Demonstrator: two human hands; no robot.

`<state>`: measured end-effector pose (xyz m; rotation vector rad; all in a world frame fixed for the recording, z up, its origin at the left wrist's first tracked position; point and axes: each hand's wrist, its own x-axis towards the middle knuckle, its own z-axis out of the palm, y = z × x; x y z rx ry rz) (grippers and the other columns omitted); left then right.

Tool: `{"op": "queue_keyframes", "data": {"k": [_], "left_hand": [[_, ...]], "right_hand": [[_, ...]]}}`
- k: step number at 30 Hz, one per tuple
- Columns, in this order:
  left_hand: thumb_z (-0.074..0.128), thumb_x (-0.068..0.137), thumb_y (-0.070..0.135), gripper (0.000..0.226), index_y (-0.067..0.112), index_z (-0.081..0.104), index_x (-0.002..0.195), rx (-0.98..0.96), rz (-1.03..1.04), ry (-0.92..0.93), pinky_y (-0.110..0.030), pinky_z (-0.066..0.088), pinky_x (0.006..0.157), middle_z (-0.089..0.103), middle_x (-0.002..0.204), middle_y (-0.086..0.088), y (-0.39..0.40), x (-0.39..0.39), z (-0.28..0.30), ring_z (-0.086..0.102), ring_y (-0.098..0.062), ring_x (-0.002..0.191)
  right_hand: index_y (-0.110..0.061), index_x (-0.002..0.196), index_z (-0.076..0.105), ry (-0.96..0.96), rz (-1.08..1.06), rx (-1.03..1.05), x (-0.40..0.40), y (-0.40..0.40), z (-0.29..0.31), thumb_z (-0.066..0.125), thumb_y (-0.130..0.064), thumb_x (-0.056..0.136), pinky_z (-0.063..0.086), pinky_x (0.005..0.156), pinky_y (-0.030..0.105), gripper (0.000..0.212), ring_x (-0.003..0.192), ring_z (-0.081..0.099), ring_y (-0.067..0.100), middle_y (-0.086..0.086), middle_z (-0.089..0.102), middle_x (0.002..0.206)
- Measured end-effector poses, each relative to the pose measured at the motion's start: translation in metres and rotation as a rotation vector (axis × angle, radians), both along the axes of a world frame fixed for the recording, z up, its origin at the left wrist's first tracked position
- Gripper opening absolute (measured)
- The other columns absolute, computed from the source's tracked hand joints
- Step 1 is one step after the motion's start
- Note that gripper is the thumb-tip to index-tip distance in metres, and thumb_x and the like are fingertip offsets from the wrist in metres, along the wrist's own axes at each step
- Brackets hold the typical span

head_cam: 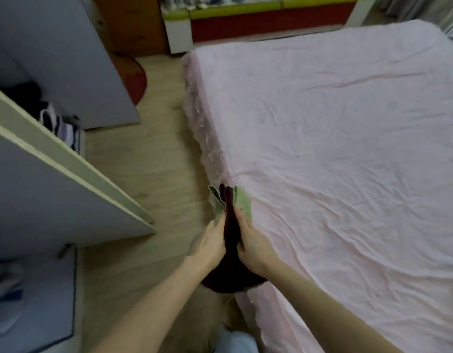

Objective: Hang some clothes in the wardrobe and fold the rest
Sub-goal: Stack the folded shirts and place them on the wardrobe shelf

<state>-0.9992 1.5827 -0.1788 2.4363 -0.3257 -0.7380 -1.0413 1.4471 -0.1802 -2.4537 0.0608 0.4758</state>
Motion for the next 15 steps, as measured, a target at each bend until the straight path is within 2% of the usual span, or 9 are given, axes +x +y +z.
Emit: {"op": "queue_keyframes", "data": {"k": [1, 3, 5, 7, 8, 10, 12, 13, 15], "left_hand": [[0.046, 0.091, 0.008, 0.079, 0.038, 0.005, 0.151, 0.008, 0.039, -0.028, -0.044, 0.047, 0.096, 0.045, 0.141, -0.011, 0.021, -0.002, 0.011, 0.053, -0.032, 0.119], [0.045, 0.095, 0.007, 0.079, 0.036, -0.002, 0.151, 0.003, 0.123, -0.074, -0.043, 0.045, 0.099, 0.03, 0.152, -0.012, 0.058, -0.007, 0.033, 0.049, -0.033, 0.124], [0.041, 0.097, 0.011, 0.081, 0.046, -0.013, 0.147, -0.001, 0.172, -0.156, -0.04, 0.043, 0.102, 0.011, 0.159, -0.001, 0.105, -0.014, 0.067, 0.044, -0.028, 0.129], [0.038, 0.098, 0.014, 0.08, 0.055, -0.014, 0.143, -0.024, 0.242, -0.251, -0.042, 0.041, 0.105, 0.004, 0.161, 0.008, 0.161, -0.027, 0.104, 0.041, -0.022, 0.132], [0.036, 0.098, 0.02, 0.073, 0.058, -0.009, 0.142, -0.042, 0.256, -0.32, -0.043, 0.041, 0.106, 0.008, 0.16, 0.008, 0.191, -0.035, 0.12, 0.041, -0.02, 0.133], [0.029, 0.095, 0.052, 0.049, 0.065, 0.009, 0.139, 0.005, 0.296, -0.401, -0.044, 0.041, 0.105, 0.031, 0.154, 0.011, 0.239, -0.044, 0.138, 0.046, -0.017, 0.129], [0.025, 0.08, 0.081, 0.052, 0.069, 0.026, 0.131, 0.149, 0.374, -0.499, -0.046, 0.044, 0.102, 0.052, 0.138, 0.013, 0.283, -0.054, 0.156, 0.054, -0.018, 0.121], [0.028, 0.08, 0.081, 0.052, 0.067, 0.029, 0.13, 0.21, 0.429, -0.512, -0.046, 0.045, 0.099, 0.055, 0.134, 0.012, 0.305, -0.063, 0.172, 0.056, -0.021, 0.117], [0.035, 0.097, 0.049, 0.046, 0.051, 0.026, 0.142, 0.245, 0.476, -0.466, -0.045, 0.046, 0.098, 0.045, 0.143, 0.007, 0.32, -0.073, 0.206, 0.055, -0.028, 0.117]], "right_hand": [[-0.028, 0.152, -0.01, -0.023, 0.058, 0.001, 0.006, 0.02, 0.01, 0.043, -0.008, 0.085, 0.049, 0.088, 0.041, 0.089, 0.121, 0.053, 0.032, 0.009, 0.006, 0.161], [-0.037, 0.15, -0.014, -0.043, 0.15, 0.006, 0.014, 0.055, 0.032, 0.042, -0.006, 0.082, 0.051, 0.083, 0.041, 0.093, 0.107, 0.061, 0.033, 0.006, 0.004, 0.161], [-0.049, 0.145, -0.016, -0.09, 0.245, 0.01, 0.025, 0.097, 0.059, 0.04, -0.005, 0.081, 0.053, 0.075, 0.041, 0.096, 0.088, 0.066, 0.034, 0.002, 0.002, 0.161], [-0.055, 0.143, -0.015, -0.151, 0.339, 0.012, 0.034, 0.148, 0.088, 0.039, -0.005, 0.082, 0.053, 0.074, 0.043, 0.095, 0.086, 0.065, 0.037, 0.002, 0.002, 0.162], [-0.056, 0.143, -0.012, -0.171, 0.401, -0.007, 0.038, 0.177, 0.105, 0.039, -0.005, 0.083, 0.053, 0.075, 0.044, 0.094, 0.087, 0.065, 0.039, 0.003, 0.001, 0.161], [-0.052, 0.146, -0.004, -0.22, 0.487, -0.023, 0.043, 0.22, 0.13, 0.039, -0.005, 0.086, 0.053, 0.073, 0.041, 0.088, 0.087, 0.065, 0.038, 0.002, -0.001, 0.162], [-0.043, 0.15, 0.007, -0.272, 0.582, -0.054, 0.045, 0.261, 0.156, 0.04, -0.007, 0.089, 0.053, 0.075, 0.038, 0.079, 0.092, 0.065, 0.034, 0.0, -0.001, 0.162], [-0.04, 0.151, 0.012, -0.309, 0.623, -0.067, 0.044, 0.286, 0.17, 0.04, -0.008, 0.09, 0.053, 0.077, 0.038, 0.075, 0.095, 0.064, 0.033, -0.002, 0.0, 0.162], [-0.036, 0.151, 0.015, -0.348, 0.66, -0.092, 0.043, 0.318, 0.191, 0.04, -0.009, 0.09, 0.053, 0.078, 0.039, 0.072, 0.097, 0.063, 0.032, -0.003, 0.001, 0.161]]}}
